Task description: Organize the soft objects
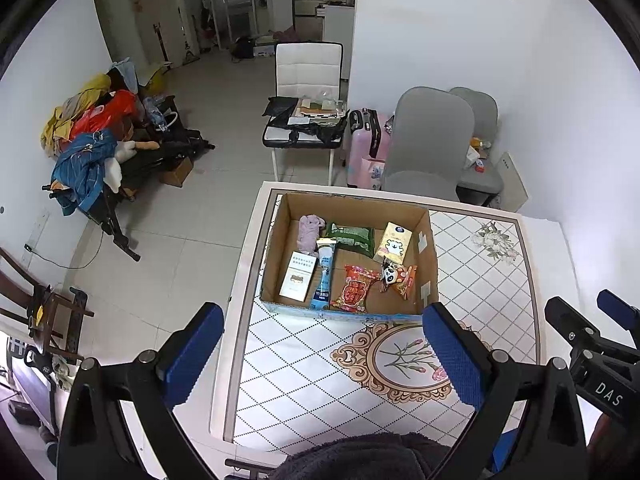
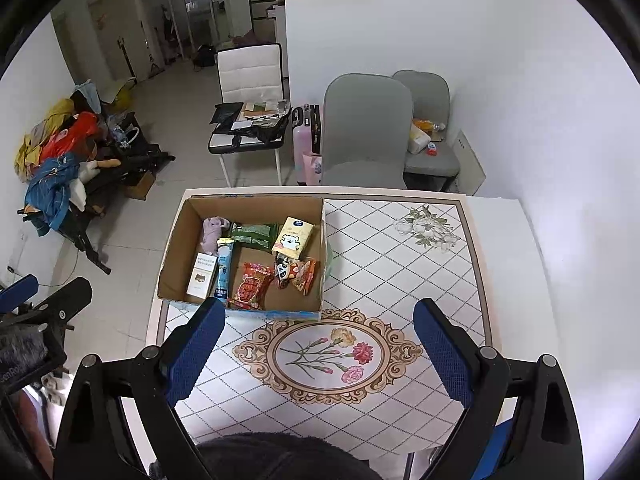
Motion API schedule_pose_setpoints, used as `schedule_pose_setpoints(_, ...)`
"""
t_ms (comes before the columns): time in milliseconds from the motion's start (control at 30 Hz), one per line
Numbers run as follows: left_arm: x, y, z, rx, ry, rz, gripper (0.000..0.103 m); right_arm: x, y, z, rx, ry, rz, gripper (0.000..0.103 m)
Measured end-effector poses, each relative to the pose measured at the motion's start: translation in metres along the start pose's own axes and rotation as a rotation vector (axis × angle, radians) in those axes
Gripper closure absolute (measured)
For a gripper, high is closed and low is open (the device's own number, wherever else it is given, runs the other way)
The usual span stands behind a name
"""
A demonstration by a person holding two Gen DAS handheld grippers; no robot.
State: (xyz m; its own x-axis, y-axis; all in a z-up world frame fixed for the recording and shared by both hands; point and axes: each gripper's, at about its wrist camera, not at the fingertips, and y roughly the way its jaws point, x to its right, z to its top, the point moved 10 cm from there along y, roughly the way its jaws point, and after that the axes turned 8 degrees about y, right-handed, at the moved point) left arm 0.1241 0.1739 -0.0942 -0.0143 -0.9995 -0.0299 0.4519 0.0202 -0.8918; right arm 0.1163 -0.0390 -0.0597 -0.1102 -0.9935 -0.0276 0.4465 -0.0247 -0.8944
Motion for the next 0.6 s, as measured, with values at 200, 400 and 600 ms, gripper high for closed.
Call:
schedule_pose_setpoints(200, 0.0022, -0.0003, -0.0007, -0.002, 0.004, -0.005, 0.001, 0.0016, -0.0015, 0.0003, 0.003, 0.006, 0.0, 0.006)
schedule_pose_setpoints(400, 0.0057, 0.0002, -0.0015, -0.008, 0.016, -0.008, 0.001, 0.0053, -0.0028, -0.0002, 0.002, 0.021, 0.0, 0.006)
schedule_pose_setpoints(600, 0.0069, -0.0002, -0.0012, -0.004, 0.021, -0.008, 0.001, 0.0065, -0.0057, 0.0007, 0.007, 0.025, -0.001, 0.006)
